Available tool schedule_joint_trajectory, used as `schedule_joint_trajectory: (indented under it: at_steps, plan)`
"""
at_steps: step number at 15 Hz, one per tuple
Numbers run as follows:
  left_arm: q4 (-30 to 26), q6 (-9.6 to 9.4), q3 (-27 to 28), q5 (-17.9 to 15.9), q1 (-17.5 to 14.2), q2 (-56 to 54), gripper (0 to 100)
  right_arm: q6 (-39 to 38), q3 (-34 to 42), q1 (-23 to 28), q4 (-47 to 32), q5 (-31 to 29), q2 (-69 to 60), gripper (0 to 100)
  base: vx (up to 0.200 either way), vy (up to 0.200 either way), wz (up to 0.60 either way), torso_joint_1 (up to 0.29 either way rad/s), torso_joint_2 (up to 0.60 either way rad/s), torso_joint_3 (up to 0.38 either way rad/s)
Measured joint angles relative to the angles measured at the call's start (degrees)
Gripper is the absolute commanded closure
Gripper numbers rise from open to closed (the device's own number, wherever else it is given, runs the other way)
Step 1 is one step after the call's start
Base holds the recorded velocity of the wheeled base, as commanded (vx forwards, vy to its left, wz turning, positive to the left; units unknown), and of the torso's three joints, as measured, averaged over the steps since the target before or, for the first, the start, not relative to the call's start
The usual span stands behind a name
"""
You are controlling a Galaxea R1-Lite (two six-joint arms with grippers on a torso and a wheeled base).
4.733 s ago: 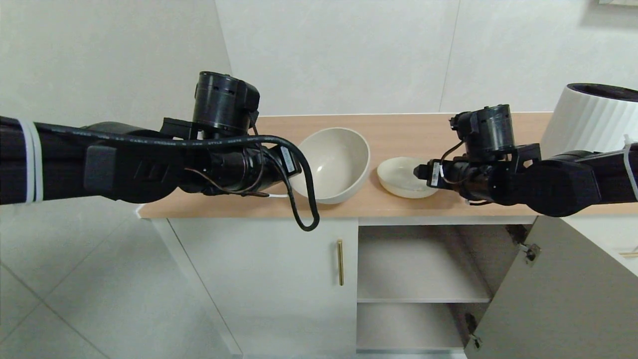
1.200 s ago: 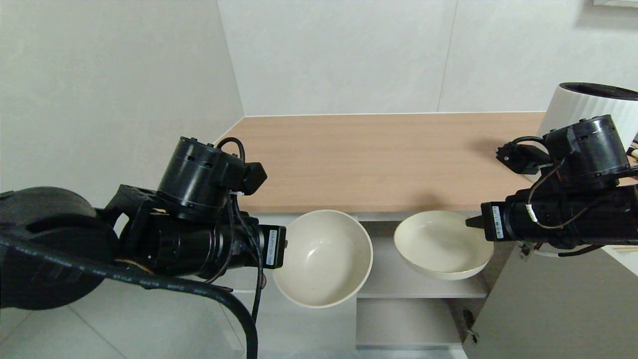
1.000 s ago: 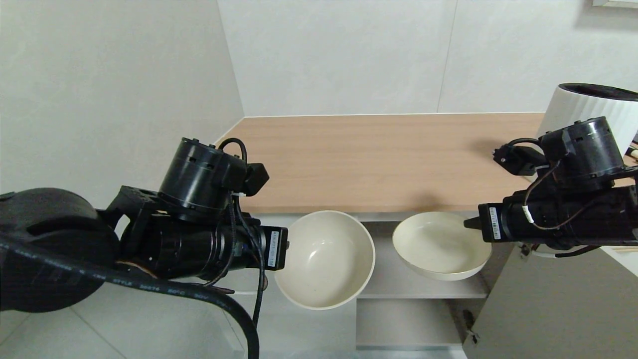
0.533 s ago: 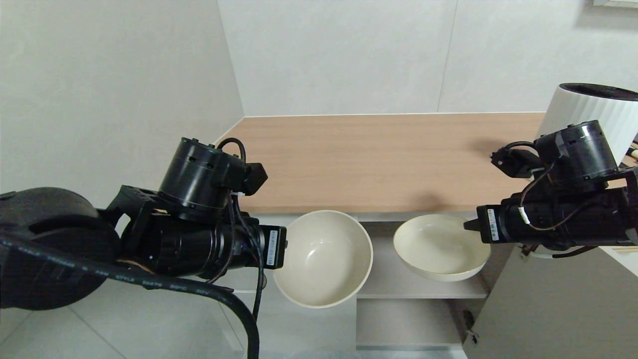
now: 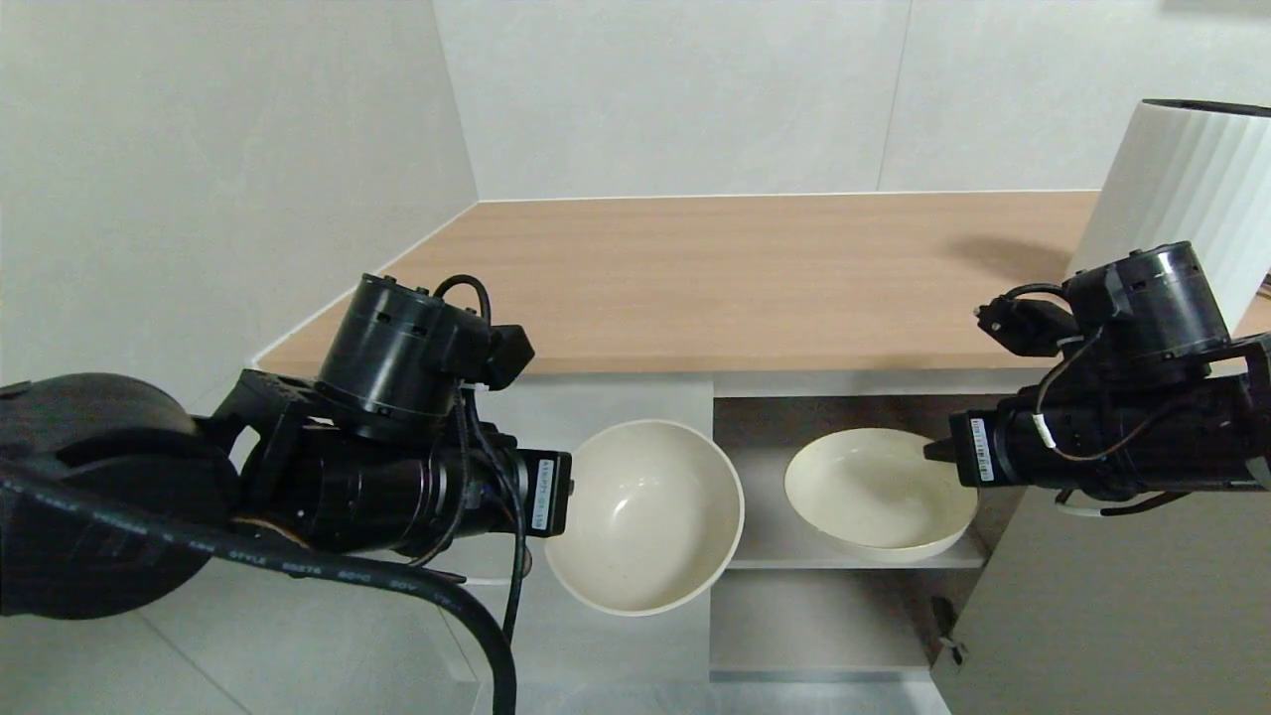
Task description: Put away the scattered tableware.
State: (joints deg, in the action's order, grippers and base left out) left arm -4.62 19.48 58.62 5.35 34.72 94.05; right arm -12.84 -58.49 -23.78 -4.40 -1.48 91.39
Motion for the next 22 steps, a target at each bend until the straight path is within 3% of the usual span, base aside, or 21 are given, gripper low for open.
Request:
schedule_joint_trajectory:
  at_steps: [6,17,22]
  plan:
    - [-0.11,0.0,-0.05,0.0,0.0,0.24,100,0.35,0.04,-0.05,-0.17,0.0,0.52,100,0.0,0.0,0.0,-0.105,0.42,0.299]
    - [-0.09,0.0,0.0,0.0,0.2,0.3,100,0.28,2.79,-1.96,0.35,0.0,1.49,100,0.0,0.0,0.0,-0.009,0.03,0.023]
    - [-0.13,0.02,-0.41,0.0,1.38,0.38,100,-0.4,10.86,-4.41,13.87,-0.18,7.62,100,0.0,0.0,0.0,0.0,0.0,0.0]
